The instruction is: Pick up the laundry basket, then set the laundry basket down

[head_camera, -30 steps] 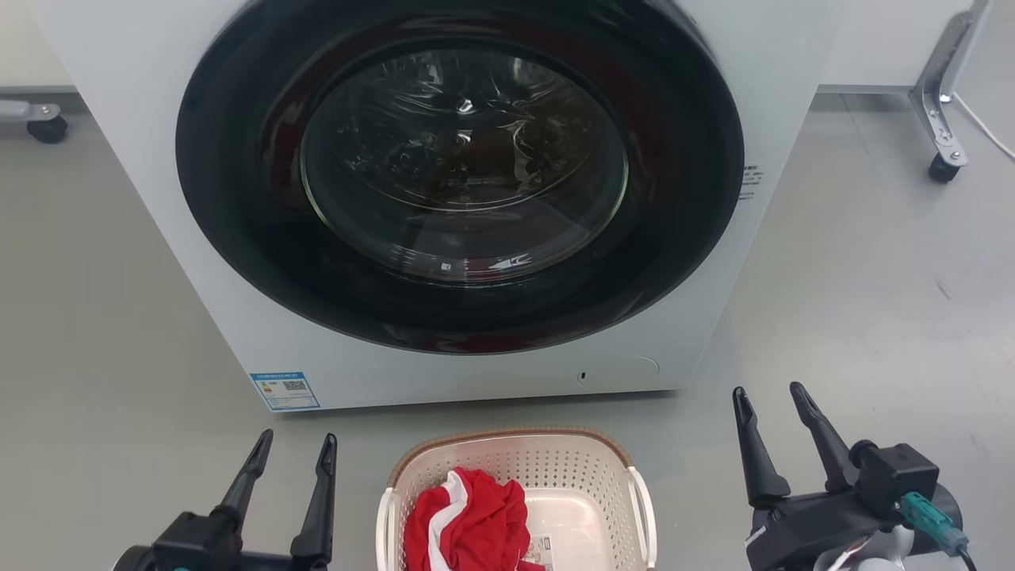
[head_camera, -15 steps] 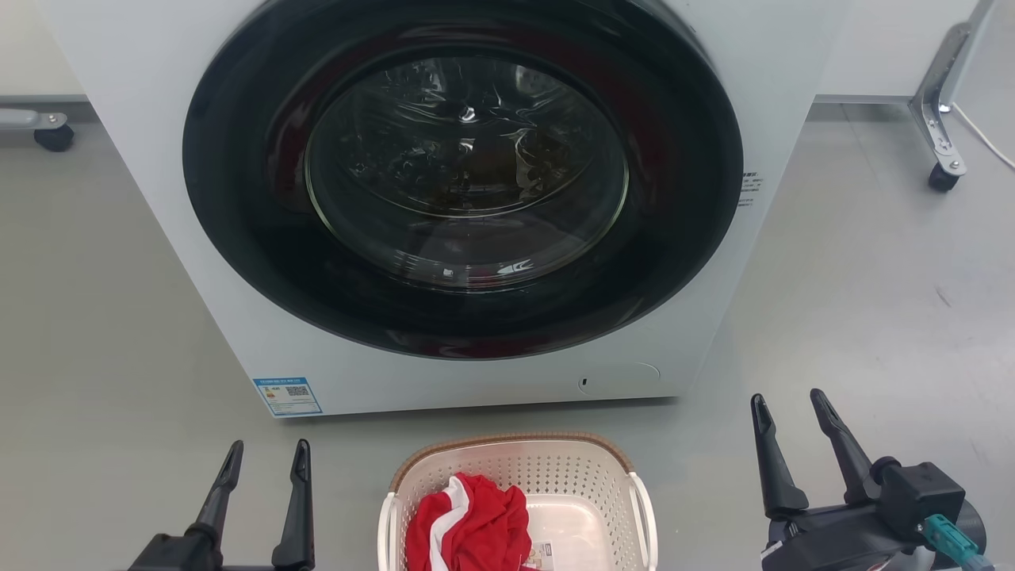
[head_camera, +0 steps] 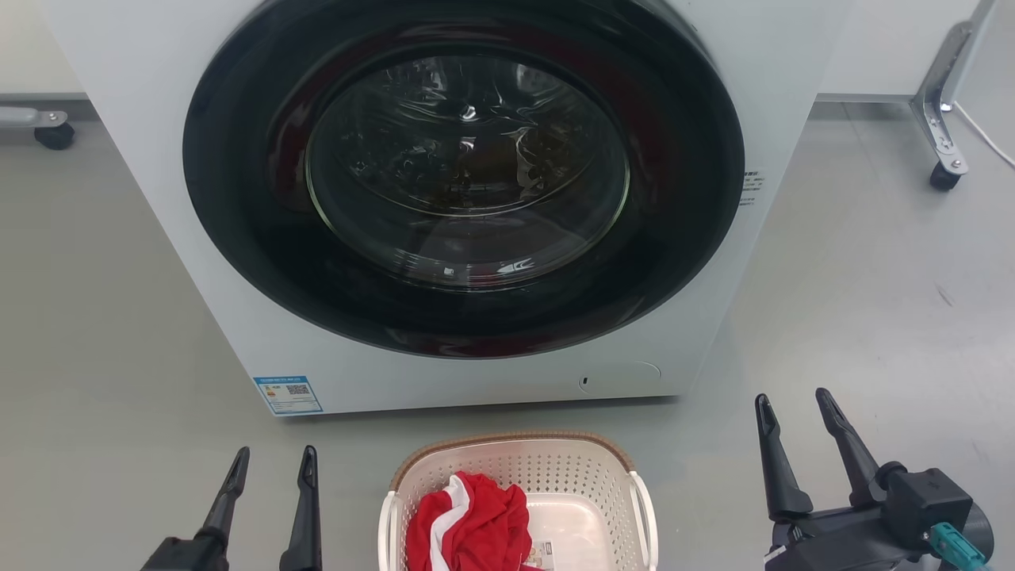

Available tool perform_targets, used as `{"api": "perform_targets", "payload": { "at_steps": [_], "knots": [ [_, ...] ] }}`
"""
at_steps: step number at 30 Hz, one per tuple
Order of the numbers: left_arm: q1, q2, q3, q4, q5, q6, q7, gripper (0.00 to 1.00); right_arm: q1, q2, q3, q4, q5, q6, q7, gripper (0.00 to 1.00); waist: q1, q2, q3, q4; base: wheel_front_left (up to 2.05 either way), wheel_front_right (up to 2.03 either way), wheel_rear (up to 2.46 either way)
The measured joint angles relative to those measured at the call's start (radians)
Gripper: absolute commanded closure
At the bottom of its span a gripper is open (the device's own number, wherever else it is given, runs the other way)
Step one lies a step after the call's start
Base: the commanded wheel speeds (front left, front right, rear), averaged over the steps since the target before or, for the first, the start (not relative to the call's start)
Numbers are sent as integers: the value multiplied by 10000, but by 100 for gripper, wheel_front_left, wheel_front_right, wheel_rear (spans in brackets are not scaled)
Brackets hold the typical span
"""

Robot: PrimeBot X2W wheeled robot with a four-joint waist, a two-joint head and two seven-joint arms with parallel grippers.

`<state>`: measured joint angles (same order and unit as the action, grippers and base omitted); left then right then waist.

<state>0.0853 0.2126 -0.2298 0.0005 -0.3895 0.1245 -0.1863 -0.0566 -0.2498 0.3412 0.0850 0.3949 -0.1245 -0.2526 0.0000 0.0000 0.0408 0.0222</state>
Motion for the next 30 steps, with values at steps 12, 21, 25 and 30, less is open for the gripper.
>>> {"api": "perform_targets", "payload": {
  "at_steps": [12,21,25,30],
  "knots": [
    [59,-236,165,-150,368,-10,495,100,115,113,-102,33,-84,2,61,100,0,0,61,-6,0,0,0],
    [131,-384,270,267,10,-113,594,100,360,316,-280,382,313,104,217,100,1,0,45,-19,0,0,0],
    [126,-443,378,343,-531,-201,708,100,358,395,-458,441,765,194,351,100,1,1,24,-29,0,0,0],
    [58,-523,581,497,-1292,-332,888,100,341,491,-736,531,1586,320,594,100,1,0,-2,-42,0,0,0]
  ]
}}
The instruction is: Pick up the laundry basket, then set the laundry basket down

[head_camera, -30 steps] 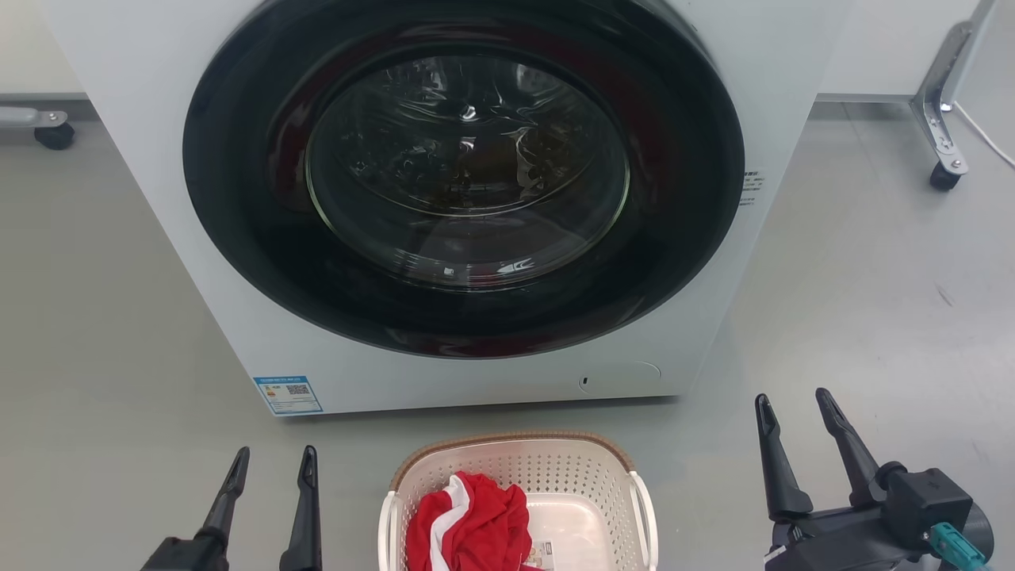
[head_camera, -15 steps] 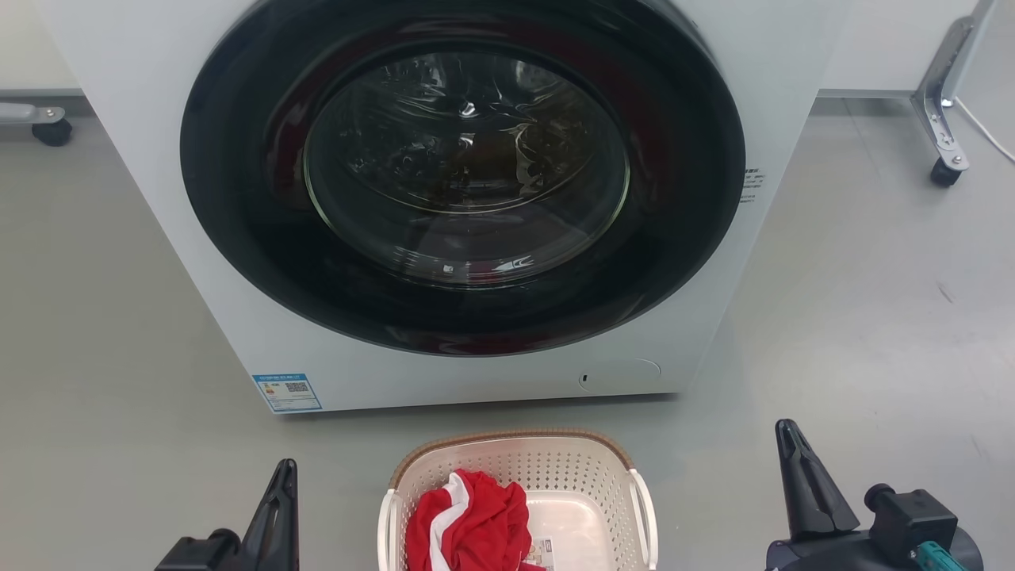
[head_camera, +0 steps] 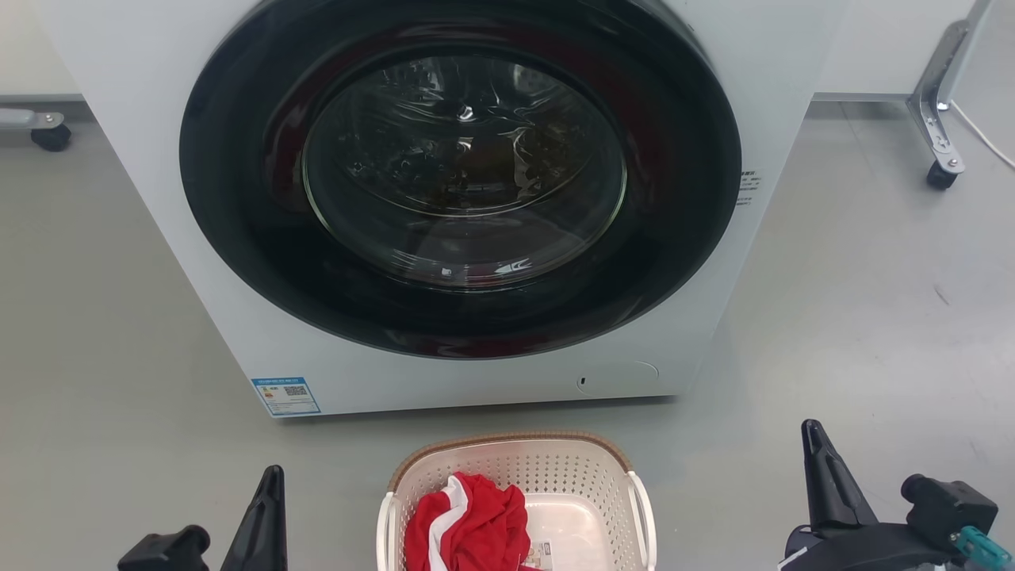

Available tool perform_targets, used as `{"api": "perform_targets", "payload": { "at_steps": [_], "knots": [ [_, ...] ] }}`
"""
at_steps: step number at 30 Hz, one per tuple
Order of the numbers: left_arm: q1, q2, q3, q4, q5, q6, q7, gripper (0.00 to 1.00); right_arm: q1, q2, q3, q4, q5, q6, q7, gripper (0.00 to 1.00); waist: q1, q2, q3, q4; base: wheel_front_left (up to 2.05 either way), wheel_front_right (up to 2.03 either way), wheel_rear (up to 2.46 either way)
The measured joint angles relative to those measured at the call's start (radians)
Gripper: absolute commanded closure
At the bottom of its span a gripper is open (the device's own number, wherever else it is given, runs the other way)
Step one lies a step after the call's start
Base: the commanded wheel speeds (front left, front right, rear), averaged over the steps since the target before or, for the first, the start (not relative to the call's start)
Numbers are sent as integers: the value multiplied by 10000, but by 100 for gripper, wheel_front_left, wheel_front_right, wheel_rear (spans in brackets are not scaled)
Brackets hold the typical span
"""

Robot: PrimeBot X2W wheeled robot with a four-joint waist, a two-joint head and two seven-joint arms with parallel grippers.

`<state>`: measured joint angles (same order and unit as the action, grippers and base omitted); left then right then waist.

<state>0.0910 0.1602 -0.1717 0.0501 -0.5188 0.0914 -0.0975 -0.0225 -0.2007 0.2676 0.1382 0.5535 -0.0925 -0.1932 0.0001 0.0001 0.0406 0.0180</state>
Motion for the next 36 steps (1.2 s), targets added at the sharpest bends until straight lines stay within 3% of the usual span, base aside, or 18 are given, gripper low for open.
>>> {"api": "perform_targets", "payload": {
  "at_steps": [36],
  "knots": [
    [-586,-456,1068,984,-4385,-836,886,100,-282,637,-1651,644,4265,849,1317,100,0,0,-159,-73,0,0,0]
  ]
}}
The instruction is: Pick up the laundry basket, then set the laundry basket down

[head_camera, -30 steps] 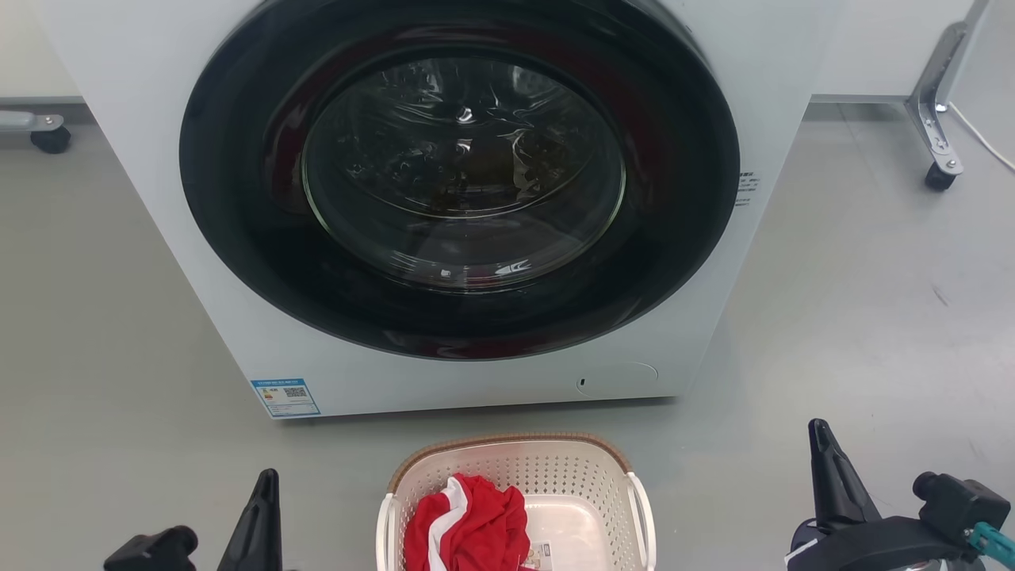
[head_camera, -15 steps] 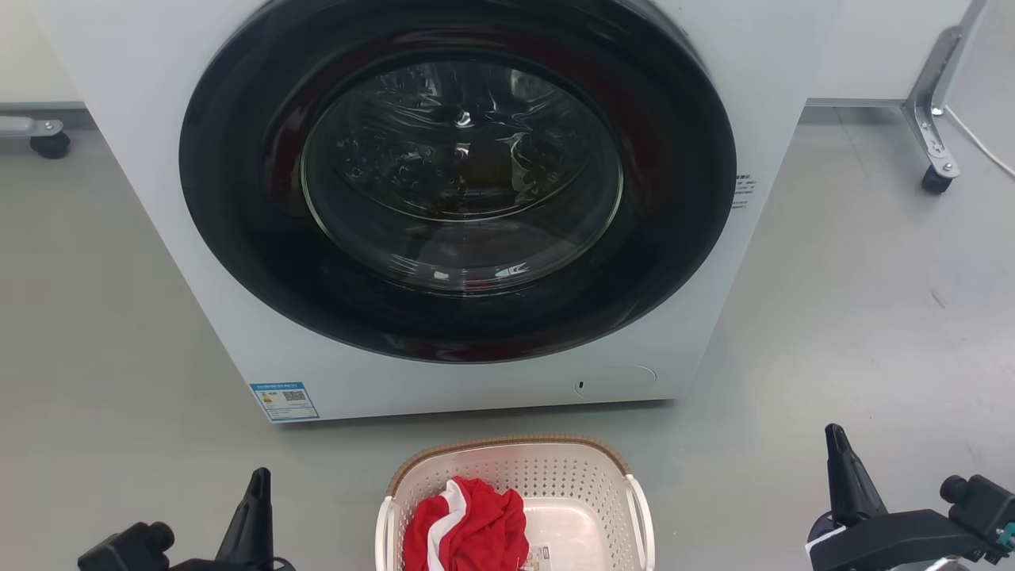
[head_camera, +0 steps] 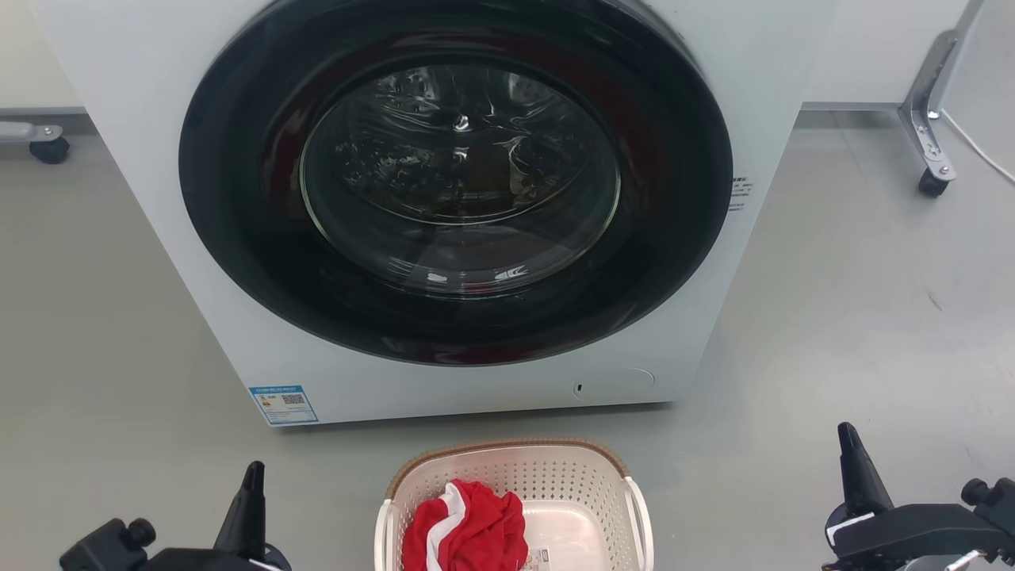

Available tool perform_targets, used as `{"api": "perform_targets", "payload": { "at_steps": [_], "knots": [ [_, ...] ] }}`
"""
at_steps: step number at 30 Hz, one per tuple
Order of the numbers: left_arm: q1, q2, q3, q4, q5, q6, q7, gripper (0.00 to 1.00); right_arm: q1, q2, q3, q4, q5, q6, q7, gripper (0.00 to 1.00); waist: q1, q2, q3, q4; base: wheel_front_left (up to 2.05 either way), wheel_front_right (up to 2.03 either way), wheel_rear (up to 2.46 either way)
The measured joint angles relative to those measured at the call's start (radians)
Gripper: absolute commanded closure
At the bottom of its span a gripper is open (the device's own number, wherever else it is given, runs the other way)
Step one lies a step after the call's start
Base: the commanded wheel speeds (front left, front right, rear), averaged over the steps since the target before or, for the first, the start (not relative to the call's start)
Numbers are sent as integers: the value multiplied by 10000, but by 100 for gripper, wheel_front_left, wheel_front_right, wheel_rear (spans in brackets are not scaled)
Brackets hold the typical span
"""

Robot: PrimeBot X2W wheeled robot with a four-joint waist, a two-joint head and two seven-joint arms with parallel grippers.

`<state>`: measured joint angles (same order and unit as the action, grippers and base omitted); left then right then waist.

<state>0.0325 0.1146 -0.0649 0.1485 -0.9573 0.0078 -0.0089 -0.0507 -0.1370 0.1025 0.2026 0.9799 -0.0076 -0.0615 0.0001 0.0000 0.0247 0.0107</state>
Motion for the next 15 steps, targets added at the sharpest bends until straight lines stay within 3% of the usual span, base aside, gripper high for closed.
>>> {"api": "perform_targets", "payload": {
  "at_steps": [15],
  "knots": [
    [-307,-213,454,401,-1804,-357,351,100,-43,263,-673,286,1770,355,491,100,0,0,-66,-31,0,0,0]
  ]
}}
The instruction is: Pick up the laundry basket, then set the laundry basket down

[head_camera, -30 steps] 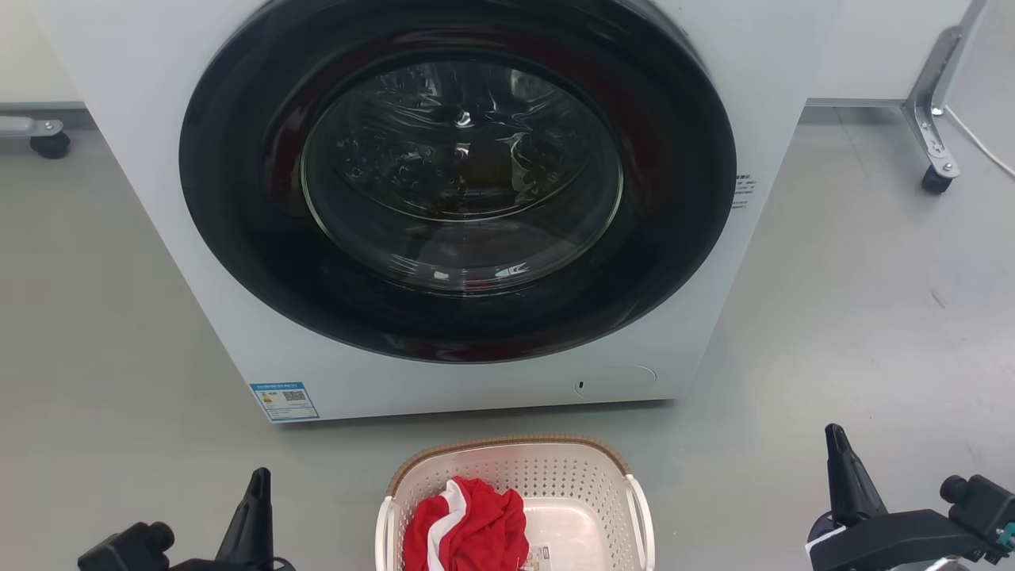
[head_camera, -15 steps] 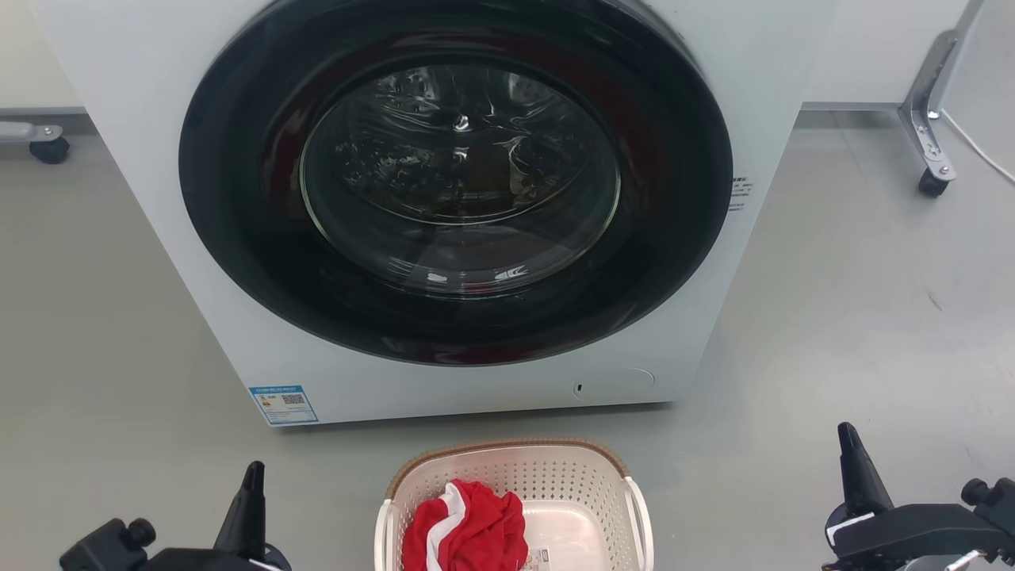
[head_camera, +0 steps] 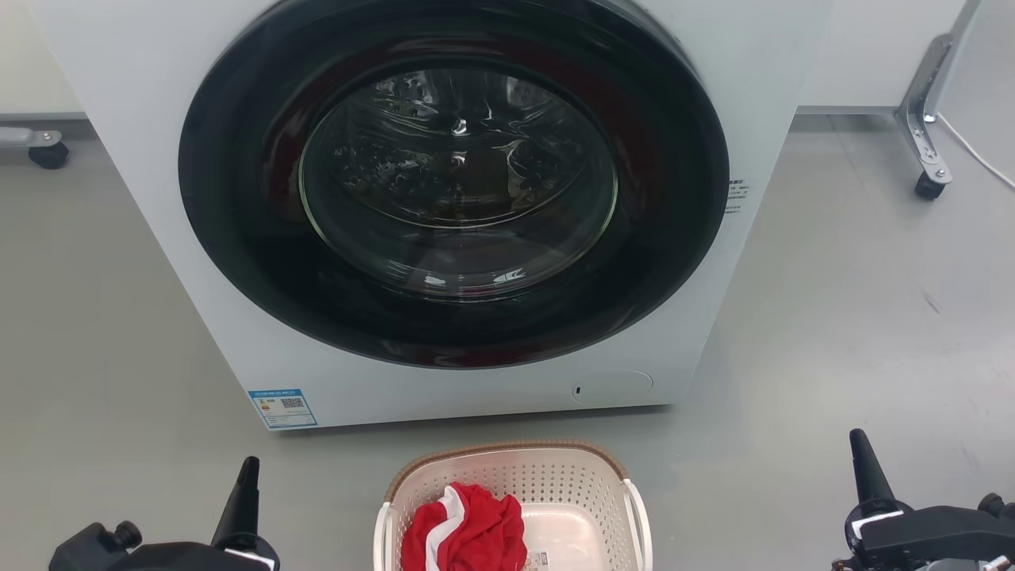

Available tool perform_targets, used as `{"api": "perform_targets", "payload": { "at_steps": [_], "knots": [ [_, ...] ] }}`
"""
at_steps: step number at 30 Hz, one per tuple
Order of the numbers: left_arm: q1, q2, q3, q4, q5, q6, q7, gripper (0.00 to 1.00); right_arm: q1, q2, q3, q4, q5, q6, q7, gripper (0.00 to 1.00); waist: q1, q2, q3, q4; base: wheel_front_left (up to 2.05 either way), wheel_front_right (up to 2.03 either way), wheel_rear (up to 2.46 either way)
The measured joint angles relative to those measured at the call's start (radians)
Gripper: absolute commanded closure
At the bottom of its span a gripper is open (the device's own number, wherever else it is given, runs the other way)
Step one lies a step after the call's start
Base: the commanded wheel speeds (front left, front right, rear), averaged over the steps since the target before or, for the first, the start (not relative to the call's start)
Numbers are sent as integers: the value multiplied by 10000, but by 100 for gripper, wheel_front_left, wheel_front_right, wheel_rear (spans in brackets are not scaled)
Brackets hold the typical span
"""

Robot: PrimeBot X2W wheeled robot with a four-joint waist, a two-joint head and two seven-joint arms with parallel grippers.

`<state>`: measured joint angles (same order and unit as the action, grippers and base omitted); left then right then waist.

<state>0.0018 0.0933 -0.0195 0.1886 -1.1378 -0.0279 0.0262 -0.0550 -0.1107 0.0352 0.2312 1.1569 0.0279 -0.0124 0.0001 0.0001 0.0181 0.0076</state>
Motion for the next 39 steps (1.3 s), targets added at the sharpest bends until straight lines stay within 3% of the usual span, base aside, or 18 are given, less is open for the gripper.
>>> {"api": "perform_targets", "payload": {
  "at_steps": [39],
  "knots": [
    [-798,-489,1093,1016,-4508,-880,874,100,-348,654,-1668,667,4387,880,1258,100,0,0,-163,-77,0,0,0]
  ]
}}
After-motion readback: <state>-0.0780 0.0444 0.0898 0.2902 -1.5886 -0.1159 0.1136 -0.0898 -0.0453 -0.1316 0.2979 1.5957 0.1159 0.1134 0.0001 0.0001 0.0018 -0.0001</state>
